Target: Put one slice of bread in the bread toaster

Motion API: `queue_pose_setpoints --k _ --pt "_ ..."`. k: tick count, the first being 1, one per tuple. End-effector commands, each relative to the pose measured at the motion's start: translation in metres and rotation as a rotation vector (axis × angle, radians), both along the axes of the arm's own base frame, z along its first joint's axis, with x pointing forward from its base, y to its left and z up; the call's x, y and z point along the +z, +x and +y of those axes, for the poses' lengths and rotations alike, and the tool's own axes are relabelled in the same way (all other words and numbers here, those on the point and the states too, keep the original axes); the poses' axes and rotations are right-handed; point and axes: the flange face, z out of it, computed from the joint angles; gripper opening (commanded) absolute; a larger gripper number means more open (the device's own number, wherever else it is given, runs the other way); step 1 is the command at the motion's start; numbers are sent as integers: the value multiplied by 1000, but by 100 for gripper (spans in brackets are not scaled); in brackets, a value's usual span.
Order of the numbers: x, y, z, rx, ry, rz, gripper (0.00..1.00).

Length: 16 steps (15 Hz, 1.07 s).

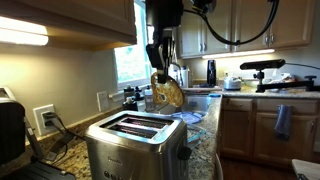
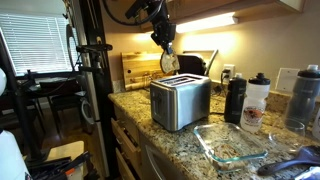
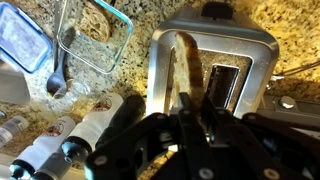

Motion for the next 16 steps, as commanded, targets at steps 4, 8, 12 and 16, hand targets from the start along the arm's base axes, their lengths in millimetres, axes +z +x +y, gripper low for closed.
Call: queue_pose_setpoints --k 4,8,12,16 --pt "2 7 11 18 -1 -25 7" --pt "-1 11 18 24 5 -35 7" --pt "-6 15 22 27 10 -42 7" --pt "-12 21 20 17 11 -39 7"
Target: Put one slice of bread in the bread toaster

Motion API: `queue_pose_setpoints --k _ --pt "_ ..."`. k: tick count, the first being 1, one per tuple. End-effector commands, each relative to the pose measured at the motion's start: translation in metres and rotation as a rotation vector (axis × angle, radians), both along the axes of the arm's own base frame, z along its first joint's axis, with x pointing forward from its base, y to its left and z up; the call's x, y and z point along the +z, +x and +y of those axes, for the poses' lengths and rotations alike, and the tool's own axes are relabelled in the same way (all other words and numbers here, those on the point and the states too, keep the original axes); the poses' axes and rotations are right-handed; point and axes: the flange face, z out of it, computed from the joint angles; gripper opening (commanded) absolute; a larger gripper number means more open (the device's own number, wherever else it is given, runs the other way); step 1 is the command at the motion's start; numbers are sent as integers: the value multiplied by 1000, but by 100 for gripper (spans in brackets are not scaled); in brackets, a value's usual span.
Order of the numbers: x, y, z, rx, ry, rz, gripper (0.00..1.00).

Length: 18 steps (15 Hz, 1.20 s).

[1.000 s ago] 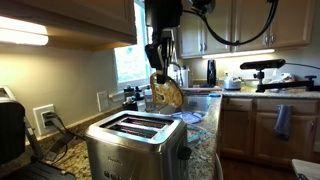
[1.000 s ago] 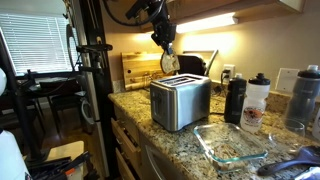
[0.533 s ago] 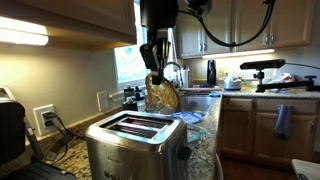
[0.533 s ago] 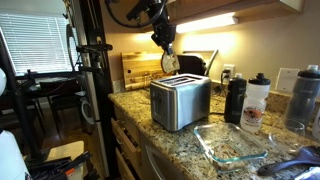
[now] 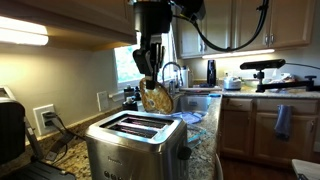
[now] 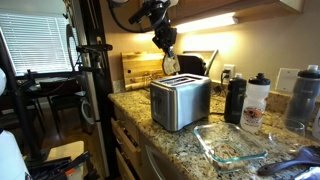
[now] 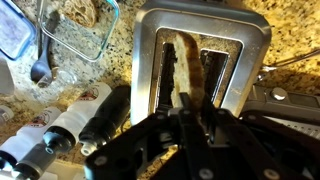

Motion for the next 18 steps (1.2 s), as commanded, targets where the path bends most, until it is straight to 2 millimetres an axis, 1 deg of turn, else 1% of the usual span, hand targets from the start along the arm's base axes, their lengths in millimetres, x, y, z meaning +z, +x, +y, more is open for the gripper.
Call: queue_pose_setpoints --k 1,7,12,15,18 --pt "-2 7 0 -22 -7 -14 7" --pt "-9 18 -12 -43 -19 -9 7" --pt "-13 31 -23 -58 -27 -16 7" --pt "-19 39 -25 -65 -28 -14 7" --pt "-24 45 -21 -69 -20 -7 7"
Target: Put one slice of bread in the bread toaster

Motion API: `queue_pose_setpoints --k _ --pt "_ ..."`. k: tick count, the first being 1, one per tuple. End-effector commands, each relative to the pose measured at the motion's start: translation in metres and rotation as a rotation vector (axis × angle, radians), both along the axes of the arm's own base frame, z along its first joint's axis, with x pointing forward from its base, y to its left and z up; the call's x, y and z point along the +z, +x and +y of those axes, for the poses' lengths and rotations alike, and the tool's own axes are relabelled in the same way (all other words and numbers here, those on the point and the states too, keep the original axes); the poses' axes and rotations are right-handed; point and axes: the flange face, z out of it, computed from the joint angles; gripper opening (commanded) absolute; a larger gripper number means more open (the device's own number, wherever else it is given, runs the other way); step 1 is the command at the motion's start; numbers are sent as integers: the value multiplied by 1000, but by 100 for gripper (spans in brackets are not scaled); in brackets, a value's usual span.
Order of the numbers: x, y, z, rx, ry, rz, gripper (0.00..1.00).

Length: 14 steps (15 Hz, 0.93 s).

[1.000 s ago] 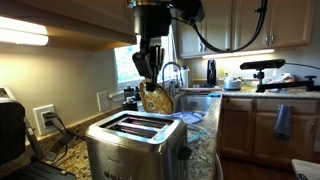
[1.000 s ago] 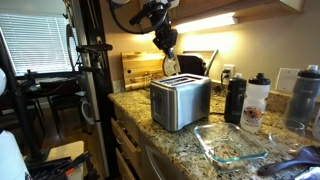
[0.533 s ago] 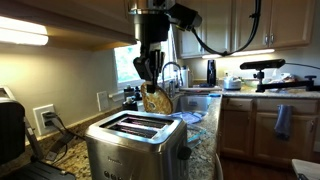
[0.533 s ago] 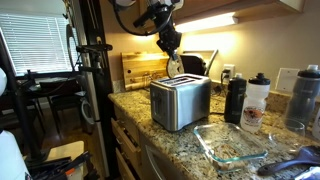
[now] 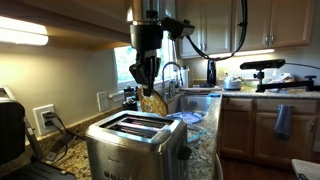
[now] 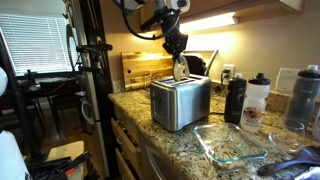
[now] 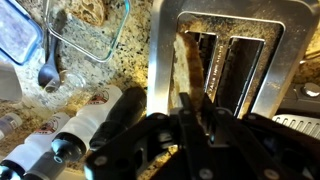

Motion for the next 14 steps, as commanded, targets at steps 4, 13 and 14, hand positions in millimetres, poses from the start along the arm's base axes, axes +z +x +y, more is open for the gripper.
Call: queue_pose_setpoints --k 4,13,14 --pt "-2 16 3 -21 1 -13 7" --pt "-4 28 9 -21 24 -2 7" --pt "-4 29 9 -21 26 -1 7"
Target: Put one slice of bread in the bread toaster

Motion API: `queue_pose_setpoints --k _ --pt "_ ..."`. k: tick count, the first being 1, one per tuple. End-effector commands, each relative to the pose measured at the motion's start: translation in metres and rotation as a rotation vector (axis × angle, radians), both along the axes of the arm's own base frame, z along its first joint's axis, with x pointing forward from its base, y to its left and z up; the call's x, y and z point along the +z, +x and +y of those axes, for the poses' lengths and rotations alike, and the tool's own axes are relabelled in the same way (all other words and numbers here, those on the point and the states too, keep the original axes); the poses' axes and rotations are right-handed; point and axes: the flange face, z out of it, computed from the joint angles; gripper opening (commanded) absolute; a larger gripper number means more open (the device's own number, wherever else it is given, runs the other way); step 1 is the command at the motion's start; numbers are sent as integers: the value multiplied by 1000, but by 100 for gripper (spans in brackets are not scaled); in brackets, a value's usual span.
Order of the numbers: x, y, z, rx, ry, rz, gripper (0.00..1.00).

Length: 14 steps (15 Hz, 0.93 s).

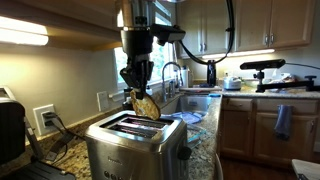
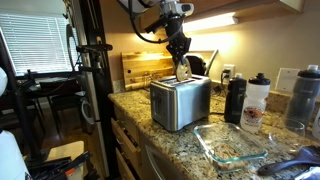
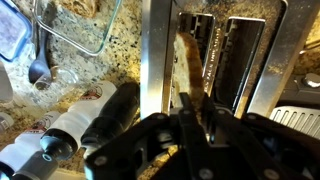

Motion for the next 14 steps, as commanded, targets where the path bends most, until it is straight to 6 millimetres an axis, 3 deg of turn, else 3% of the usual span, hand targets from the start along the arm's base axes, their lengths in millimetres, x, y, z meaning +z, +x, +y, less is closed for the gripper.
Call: queue_pose_setpoints --k 1,14 --pt "3 6 3 -15 11 -8 7" --pt "-3 10 4 -19 74 23 7"
